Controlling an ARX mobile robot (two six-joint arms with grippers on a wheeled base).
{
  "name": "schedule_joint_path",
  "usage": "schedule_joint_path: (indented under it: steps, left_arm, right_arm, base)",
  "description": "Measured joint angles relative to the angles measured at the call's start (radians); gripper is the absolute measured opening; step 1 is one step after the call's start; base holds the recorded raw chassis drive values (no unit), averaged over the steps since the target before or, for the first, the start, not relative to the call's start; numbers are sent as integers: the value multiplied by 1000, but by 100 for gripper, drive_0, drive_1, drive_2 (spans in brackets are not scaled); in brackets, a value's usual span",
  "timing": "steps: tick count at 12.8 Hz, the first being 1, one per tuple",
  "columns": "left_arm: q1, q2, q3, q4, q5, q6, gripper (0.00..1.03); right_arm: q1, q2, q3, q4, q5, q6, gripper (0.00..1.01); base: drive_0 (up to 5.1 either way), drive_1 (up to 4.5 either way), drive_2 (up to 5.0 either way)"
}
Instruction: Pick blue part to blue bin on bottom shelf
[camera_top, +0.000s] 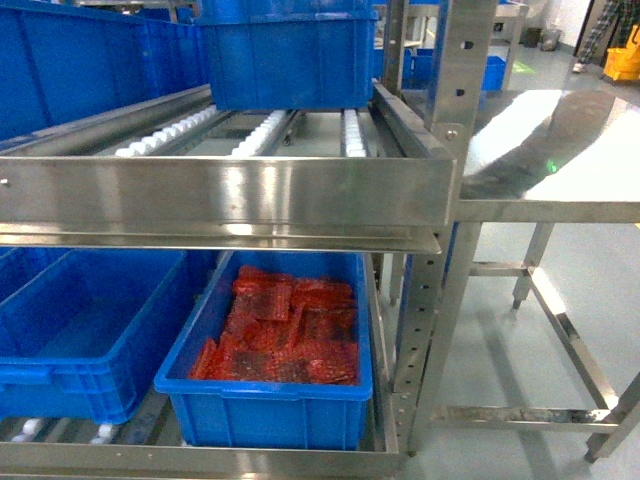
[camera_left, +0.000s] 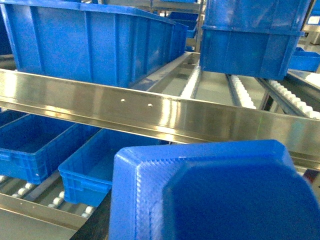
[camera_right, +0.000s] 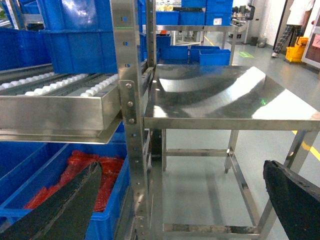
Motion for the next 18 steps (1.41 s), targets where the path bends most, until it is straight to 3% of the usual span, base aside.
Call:
schedule_joint_path:
  steps: [18]
  left_arm:
    - [2,-1,0,1,-5,0,43]
  right_arm:
    - [0,0,0,-2,-4,0,98]
  base:
    - [-501,244,244]
